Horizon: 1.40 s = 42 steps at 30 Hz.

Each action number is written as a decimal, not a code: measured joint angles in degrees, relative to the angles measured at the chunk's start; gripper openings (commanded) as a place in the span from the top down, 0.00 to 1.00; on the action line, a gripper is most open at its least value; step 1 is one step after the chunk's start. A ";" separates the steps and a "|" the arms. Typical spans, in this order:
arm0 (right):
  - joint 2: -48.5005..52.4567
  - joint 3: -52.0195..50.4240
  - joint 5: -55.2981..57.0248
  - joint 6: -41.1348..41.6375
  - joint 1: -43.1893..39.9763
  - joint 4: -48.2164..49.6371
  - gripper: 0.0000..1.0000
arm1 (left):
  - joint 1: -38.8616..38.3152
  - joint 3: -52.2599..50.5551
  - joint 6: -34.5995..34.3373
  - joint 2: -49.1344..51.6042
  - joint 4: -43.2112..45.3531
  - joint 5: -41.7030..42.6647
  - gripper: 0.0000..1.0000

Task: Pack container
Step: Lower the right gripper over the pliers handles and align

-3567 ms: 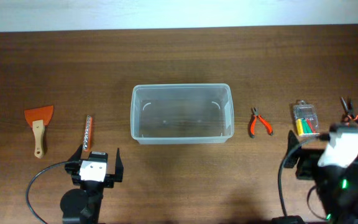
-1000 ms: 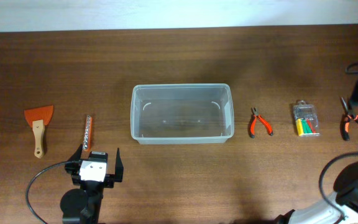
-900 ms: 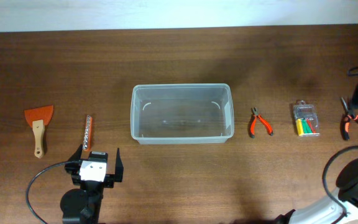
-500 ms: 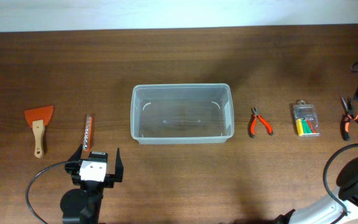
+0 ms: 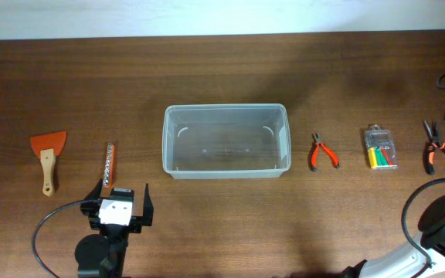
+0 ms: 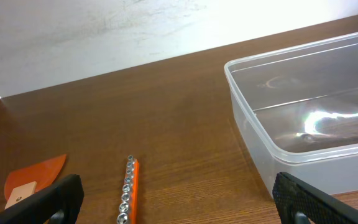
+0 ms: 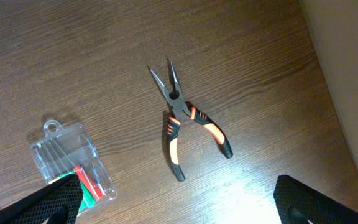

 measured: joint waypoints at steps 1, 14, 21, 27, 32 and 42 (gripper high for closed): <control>0.11 0.00 0.00 -0.02 0.00 0.09 0.01 | 0.00 0.00 0.00 0.00 -0.02 0.00 0.01; 8.48 0.00 -0.26 0.04 -1.36 1.25 0.01 | 0.00 0.00 0.00 0.00 0.00 0.00 0.01; 11.17 0.00 -1.33 -0.37 -1.53 -1.03 0.01 | 0.00 0.00 0.00 0.00 0.00 0.00 0.01; 13.11 0.00 -2.84 -1.68 -1.55 -3.93 0.01 | 0.00 0.00 0.02 0.00 0.00 0.00 0.01; 13.79 0.00 -3.10 -1.86 -1.55 -4.39 0.01 | 0.00 0.00 0.00 0.00 -0.02 0.00 0.01; 15.87 0.00 -3.08 -1.99 -1.55 -4.26 0.01 | 0.00 0.00 0.00 0.00 0.00 0.00 0.01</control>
